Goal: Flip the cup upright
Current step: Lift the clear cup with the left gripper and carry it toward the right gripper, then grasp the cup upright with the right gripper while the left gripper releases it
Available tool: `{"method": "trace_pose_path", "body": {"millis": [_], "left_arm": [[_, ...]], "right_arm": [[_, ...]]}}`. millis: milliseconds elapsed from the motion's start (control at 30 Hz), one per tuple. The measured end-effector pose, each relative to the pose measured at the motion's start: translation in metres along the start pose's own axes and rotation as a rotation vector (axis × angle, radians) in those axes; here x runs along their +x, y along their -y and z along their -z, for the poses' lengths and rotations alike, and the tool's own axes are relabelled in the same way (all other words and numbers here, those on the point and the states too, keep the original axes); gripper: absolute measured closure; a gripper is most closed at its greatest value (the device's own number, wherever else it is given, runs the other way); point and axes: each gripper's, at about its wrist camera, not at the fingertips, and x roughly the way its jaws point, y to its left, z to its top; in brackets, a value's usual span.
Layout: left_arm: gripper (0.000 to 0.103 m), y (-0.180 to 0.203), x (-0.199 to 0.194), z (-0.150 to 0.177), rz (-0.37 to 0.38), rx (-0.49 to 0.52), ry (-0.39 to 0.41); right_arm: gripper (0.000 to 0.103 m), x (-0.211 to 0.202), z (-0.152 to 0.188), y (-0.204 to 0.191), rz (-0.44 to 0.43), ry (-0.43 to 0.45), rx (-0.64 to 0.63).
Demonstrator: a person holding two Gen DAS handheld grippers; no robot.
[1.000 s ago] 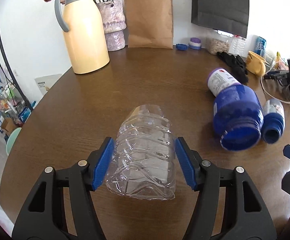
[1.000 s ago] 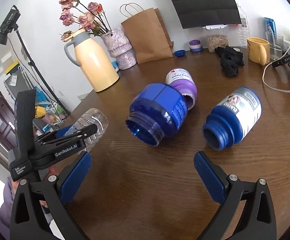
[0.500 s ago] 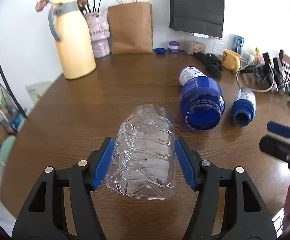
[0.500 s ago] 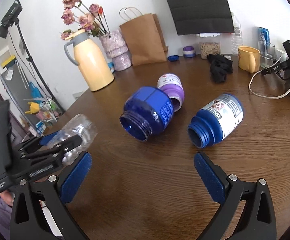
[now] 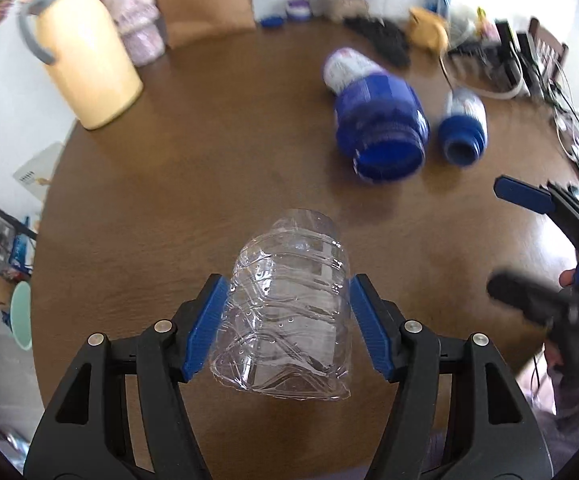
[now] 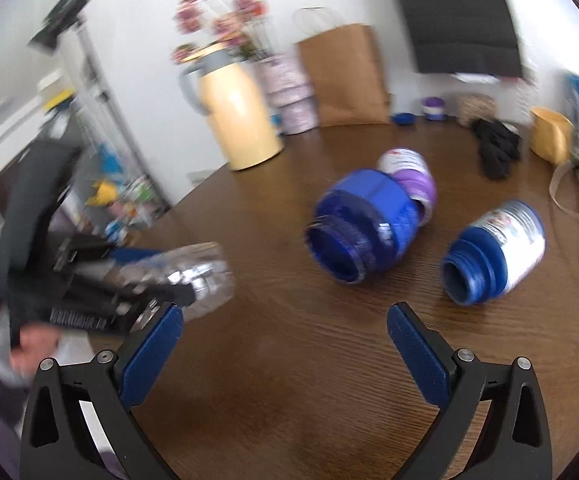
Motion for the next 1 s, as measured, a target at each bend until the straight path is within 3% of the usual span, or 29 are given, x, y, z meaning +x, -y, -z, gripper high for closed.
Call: {"method": "trace_pose_path", "body": {"millis": [133, 300, 400, 467, 500, 600, 767, 900, 1000], "left_arm": [[0.042, 0.002, -0.002, -0.008, -0.007, 0.069, -0.034], [0.042, 0.007, 0.017, -0.002, 0.062, 0.159, -0.050], [0.040, 0.000, 0.032, 0.012, 0.158, 0.212, -0.053], [0.037, -0.003, 0.039, 0.024, 0.121, 0.244, -0.021], [0.031, -0.006, 0.042, 0.030, 0.093, 0.243, -0.012], [0.029, -0.021, 0.043, 0.045, 0.059, 0.208, 0.008], [0.020, -0.073, 0.010, 0.059, 0.102, 0.071, 0.153], [0.020, -0.110, 0.010, 0.065, 0.056, -0.052, 0.173], [0.020, -0.130, 0.011, 0.070, 0.102, -0.168, 0.197]], "right_arm": [[0.000, 0.012, 0.014, -0.026, -0.033, -0.078, -0.218], [0.000, 0.039, 0.026, -0.051, 0.074, -0.123, -0.491], [0.000, 0.045, 0.022, -0.043, 0.062, -0.150, -0.503], [0.000, 0.048, 0.018, -0.038, 0.066, -0.159, -0.489], [0.000, 0.048, 0.016, -0.037, 0.058, -0.161, -0.486], [0.000, 0.051, 0.009, -0.039, 0.037, -0.170, -0.500], [0.000, 0.067, -0.007, -0.061, 0.015, -0.195, -0.557], [0.000, 0.083, -0.025, -0.080, -0.044, -0.201, -0.584], [0.000, 0.099, -0.040, -0.089, -0.119, -0.222, -0.532]]}}
